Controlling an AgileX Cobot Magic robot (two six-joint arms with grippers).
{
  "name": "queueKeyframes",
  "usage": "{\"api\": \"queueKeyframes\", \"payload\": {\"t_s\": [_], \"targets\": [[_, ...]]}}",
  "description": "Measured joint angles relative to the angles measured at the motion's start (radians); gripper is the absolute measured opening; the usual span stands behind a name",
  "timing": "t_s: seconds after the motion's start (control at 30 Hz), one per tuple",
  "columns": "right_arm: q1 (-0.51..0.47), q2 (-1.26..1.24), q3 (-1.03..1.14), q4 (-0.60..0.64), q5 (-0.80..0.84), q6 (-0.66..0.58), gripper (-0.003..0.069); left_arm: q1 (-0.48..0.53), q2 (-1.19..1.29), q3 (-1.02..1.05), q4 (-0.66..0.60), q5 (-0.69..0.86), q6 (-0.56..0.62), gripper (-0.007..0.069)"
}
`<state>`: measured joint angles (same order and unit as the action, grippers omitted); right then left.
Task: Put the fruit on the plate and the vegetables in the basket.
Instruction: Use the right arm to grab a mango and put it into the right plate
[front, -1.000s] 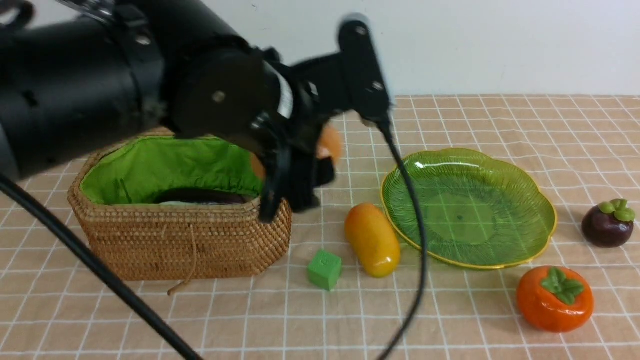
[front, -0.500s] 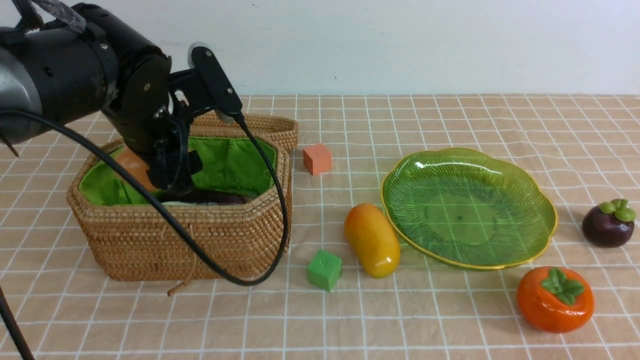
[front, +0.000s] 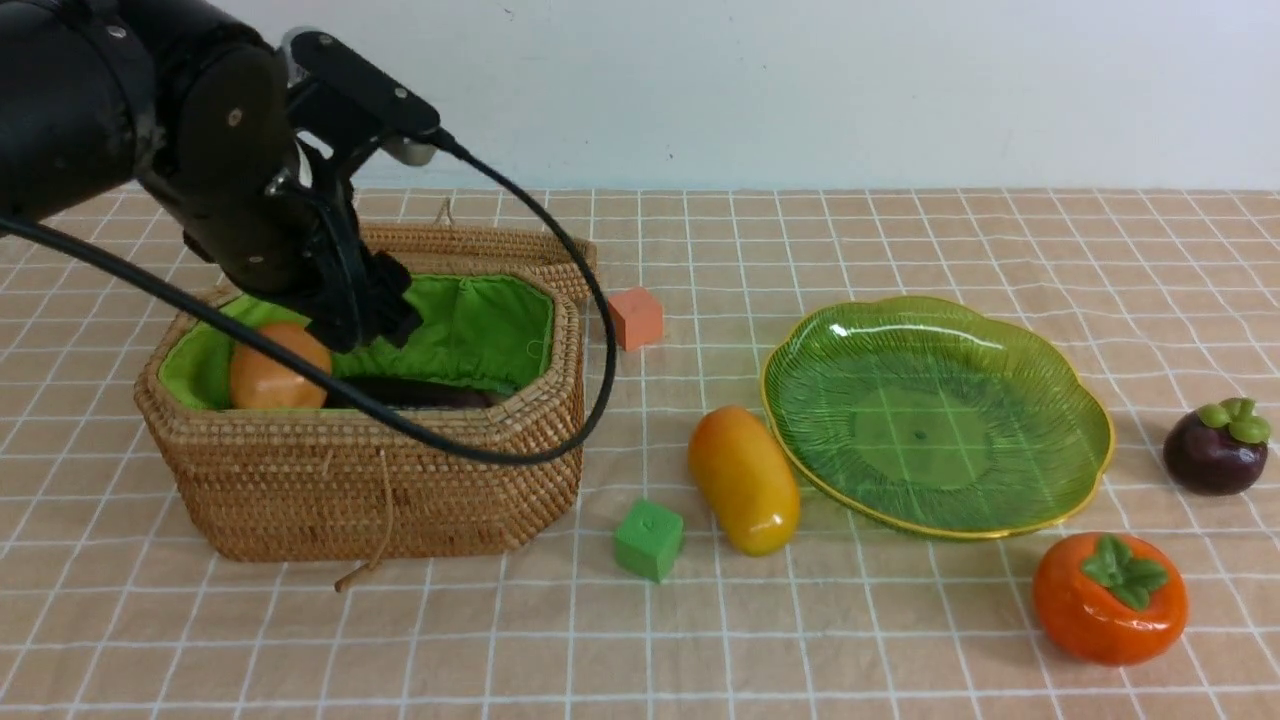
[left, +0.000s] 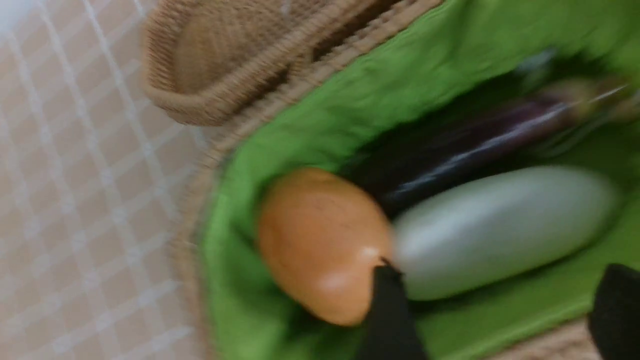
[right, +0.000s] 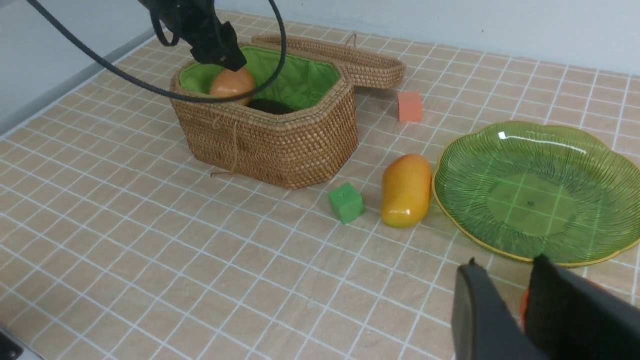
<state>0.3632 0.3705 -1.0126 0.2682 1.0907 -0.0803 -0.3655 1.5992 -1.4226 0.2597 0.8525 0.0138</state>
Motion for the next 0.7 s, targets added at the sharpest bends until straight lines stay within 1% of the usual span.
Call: {"api": "queueKeyframes", "payload": {"t_s": [0.03,0.07,0.1,0.13,0.2,0.23,0.33,0.43,0.5,0.57,0.67,0.7], "targets": [[0.0,0.014,0.0,0.0,0.003,0.012,0.0161,-0.014,-0.027,0.0,-0.05,0.006,-0.036,0.0336],[0.0,0.034,0.0,0.0,0.01,0.02,0.0161,-0.028,-0.042,0.0,-0.073,0.01,-0.049,0.0267],[0.0,0.054,0.0,0.0,0.017,0.026,0.0161,-0.04,-0.065,0.0,-0.103,0.011,-0.062,0.0214],[0.0,0.079,0.0,0.001,0.03,0.033,0.0161,-0.072,-0.102,0.002,-0.14,0.012,-0.07,0.0106],[0.0,0.137,0.0,0.001,0.049,0.042,0.0161,-0.113,-0.163,0.017,-0.173,0.001,-0.07,0.0012],[0.0,0.17,0.0,0.001,0.056,0.044,0.0161,-0.135,-0.205,0.03,-0.183,-0.008,-0.07,-0.0013],[0.0,0.318,0.0,0.003,0.058,0.05,0.0161,-0.216,-0.366,0.135,-0.197,-0.07,-0.088,-0.0013],[0.0,0.472,-0.014,0.011,0.052,0.053,0.0161,-0.256,-0.526,0.28,-0.198,-0.15,-0.12,-0.0013],[0.0,0.547,-0.027,0.021,0.047,0.054,0.0161,-0.27,-0.599,0.35,-0.198,-0.192,-0.137,-0.0013],[0.0,0.676,-0.065,0.043,0.036,0.054,0.0161,-0.279,-0.735,0.483,-0.203,-0.252,-0.169,-0.0013],[0.001,0.826,-0.134,0.084,0.018,0.054,0.0161,-0.279,-0.933,0.662,-0.206,-0.34,-0.186,-0.0013],[0.003,0.835,-0.145,0.087,0.016,0.054,0.0161,-0.279,-0.957,0.682,-0.206,-0.349,-0.188,-0.0013]]}}
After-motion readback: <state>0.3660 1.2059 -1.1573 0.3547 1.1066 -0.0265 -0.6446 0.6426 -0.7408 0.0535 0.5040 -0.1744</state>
